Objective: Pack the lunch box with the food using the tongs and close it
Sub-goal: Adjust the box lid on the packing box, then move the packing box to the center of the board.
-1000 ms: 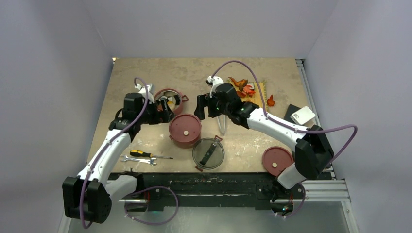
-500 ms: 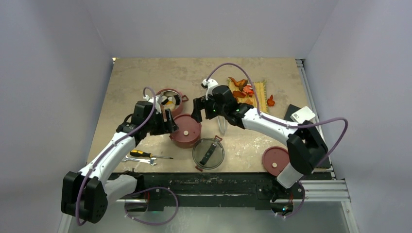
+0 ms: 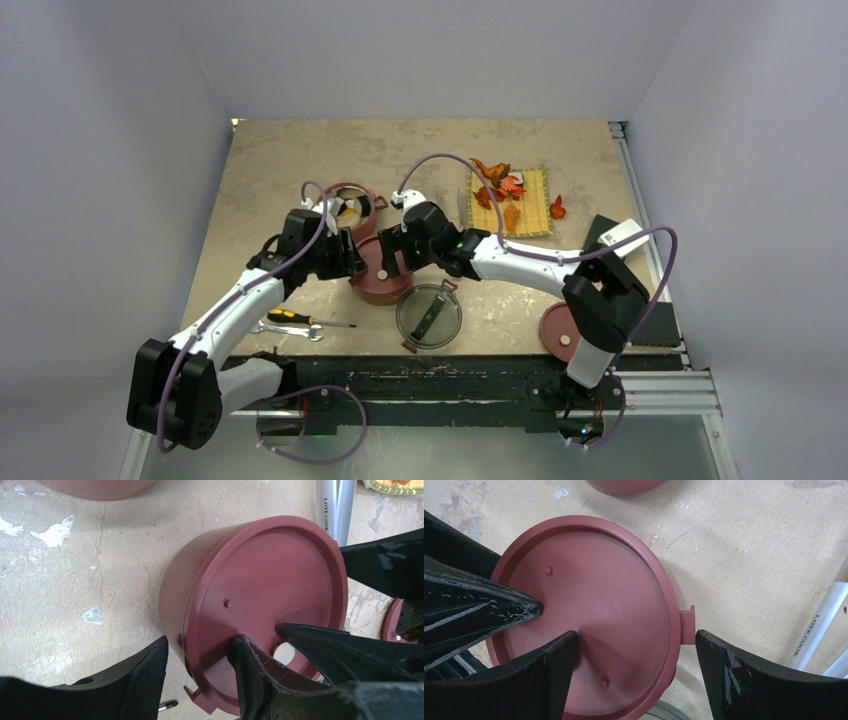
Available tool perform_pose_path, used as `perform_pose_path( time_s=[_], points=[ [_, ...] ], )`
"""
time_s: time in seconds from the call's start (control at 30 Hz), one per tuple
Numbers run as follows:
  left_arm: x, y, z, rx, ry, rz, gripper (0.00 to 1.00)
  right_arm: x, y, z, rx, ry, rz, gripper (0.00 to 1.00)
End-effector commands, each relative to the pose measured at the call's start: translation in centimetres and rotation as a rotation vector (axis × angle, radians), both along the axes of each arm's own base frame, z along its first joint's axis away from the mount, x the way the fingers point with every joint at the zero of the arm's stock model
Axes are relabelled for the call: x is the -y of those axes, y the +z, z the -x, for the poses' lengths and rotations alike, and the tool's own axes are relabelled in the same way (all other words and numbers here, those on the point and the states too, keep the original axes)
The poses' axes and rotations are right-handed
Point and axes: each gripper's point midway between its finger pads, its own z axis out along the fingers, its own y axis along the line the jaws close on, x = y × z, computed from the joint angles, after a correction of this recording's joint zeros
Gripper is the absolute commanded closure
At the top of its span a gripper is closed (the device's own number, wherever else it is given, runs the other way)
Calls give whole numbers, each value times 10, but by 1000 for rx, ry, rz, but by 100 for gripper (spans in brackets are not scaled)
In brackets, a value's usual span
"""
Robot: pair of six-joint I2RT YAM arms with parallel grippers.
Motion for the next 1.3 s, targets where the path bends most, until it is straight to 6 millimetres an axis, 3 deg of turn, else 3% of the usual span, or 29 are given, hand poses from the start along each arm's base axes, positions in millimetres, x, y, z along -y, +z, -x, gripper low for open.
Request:
perform_pose_path(
  time_s=[0.0, 0.2, 0.53, 0.7, 0.87, 1.1, 1.27],
  points=[
    [-6, -29, 8, -68, 14, -71, 52, 35, -43, 20, -113, -77, 130, 12],
    [6, -38, 2, -54, 0, -61, 55, 51, -55, 44, -205, -114, 119, 13],
    [35, -16, -45, 76, -6, 2, 59, 43, 2, 36, -136, -154, -19, 14],
    [47, -4, -64, 122, -18, 19, 59, 45, 9, 38, -145, -179, -47, 14],
    [29, 17, -76, 160, 5, -107, 52, 65, 25, 31, -91, -270, -30, 12],
    [-10, 66, -90, 238, 61, -244, 31, 71, 109, 18, 66, -325, -199, 12],
    [-71, 68, -112, 218, 234, -225, 29, 69, 154, 15, 143, -321, -341, 12]
  ],
)
